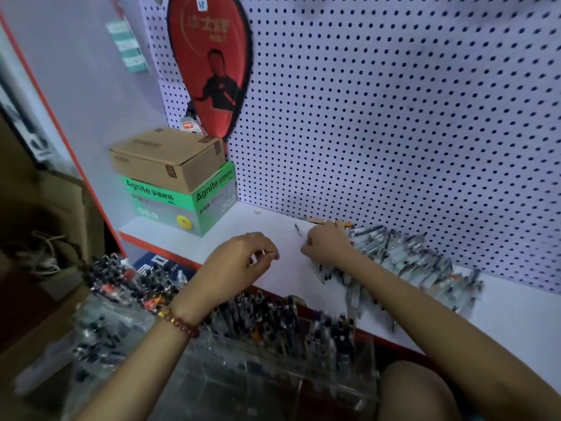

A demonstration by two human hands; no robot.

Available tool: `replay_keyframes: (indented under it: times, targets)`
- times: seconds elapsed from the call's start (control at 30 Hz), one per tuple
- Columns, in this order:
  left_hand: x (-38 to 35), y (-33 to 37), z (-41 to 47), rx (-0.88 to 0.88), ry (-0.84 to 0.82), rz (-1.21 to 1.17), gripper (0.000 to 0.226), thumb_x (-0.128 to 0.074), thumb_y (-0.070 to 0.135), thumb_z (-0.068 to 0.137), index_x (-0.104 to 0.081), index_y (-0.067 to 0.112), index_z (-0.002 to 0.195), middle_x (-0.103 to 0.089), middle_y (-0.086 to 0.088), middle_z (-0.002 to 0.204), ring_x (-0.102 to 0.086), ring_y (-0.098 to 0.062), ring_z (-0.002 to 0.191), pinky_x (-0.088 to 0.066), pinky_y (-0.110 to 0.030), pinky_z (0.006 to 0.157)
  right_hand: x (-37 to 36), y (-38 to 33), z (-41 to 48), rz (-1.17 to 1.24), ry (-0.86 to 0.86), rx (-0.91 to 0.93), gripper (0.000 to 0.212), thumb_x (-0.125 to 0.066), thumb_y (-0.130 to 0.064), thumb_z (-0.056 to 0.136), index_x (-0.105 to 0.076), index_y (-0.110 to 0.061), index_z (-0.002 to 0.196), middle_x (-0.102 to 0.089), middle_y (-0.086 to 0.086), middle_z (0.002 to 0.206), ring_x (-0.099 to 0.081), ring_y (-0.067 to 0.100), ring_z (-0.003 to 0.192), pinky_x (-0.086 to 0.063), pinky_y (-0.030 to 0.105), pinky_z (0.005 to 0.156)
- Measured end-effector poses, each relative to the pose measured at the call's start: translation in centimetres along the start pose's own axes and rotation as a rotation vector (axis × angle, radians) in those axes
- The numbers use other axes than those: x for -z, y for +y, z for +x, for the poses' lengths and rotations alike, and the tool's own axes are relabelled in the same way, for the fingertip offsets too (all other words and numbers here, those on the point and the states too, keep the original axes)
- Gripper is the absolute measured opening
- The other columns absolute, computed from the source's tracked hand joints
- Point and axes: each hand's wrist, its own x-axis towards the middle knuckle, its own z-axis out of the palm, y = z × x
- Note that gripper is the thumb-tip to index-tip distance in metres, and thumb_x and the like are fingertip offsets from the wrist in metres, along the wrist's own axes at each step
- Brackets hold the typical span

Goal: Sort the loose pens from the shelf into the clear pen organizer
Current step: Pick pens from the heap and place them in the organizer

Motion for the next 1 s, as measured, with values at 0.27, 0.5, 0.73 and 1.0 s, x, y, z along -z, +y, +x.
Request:
replay_keyframes:
  times: [0.27,0.5,0.73,1.0]
  targets:
    - [-0.2,-0.2,0.0,0.211,-0.003,-0.19,0.042,-0.048,0.045,0.094,-0.04,0.029,0.131,-0.056,0.015,0.117,-0.056,0.001,0.098,-0.05,-0.024,0.08,4.7,-2.2,-3.0,1.063,0.163,0.146,0.028,-0.057,-0.024,0.095,-0.064,-0.004,0.076,-0.055,-0.004,0.068,-0.052,-0.001,0.062,-0.039,0.009,0.061]
    - [0.1,-0.1,0.5,0.15,0.082,-0.435,0.015,-0.043,0.014,0.1,-0.053,0.024,0.105,-0.064,0.004,0.076,-0.06,-0.005,0.068,-0.049,-0.02,0.066,6.5,-4.8,-4.3,1.189,0.127,0.351,0.016,-0.057,-0.014,0.094,-0.068,-0.007,0.086,-0.067,-0.006,0.08,-0.062,-0.002,0.076,-0.046,0.011,0.077]
    - [0.0,-0.3,0.3,0.217,0.127,-0.437,0.018,-0.042,0.009,0.1,-0.052,0.022,0.094,-0.059,0.004,0.078,-0.057,-0.005,0.059,-0.046,-0.018,0.057,4.0,0.7,0.6,0.148,-0.022,0.097,0.015,-0.048,-0.039,0.097,-0.059,-0.031,0.091,-0.068,-0.002,0.108,-0.06,0.017,0.092,-0.039,0.035,0.094]
    - [0.1,-0.2,0.2,0.203,0.147,-0.395,0.01,-0.044,0.012,0.1,-0.053,0.016,0.097,-0.06,0.006,0.076,-0.059,-0.006,0.06,-0.046,-0.021,0.059,0.0,-1.3,0.1,-0.168,-0.165,0.128,0.031,-0.057,-0.046,0.09,-0.061,-0.018,0.105,-0.061,-0.001,0.088,-0.057,0.021,0.1,-0.019,0.042,0.107]
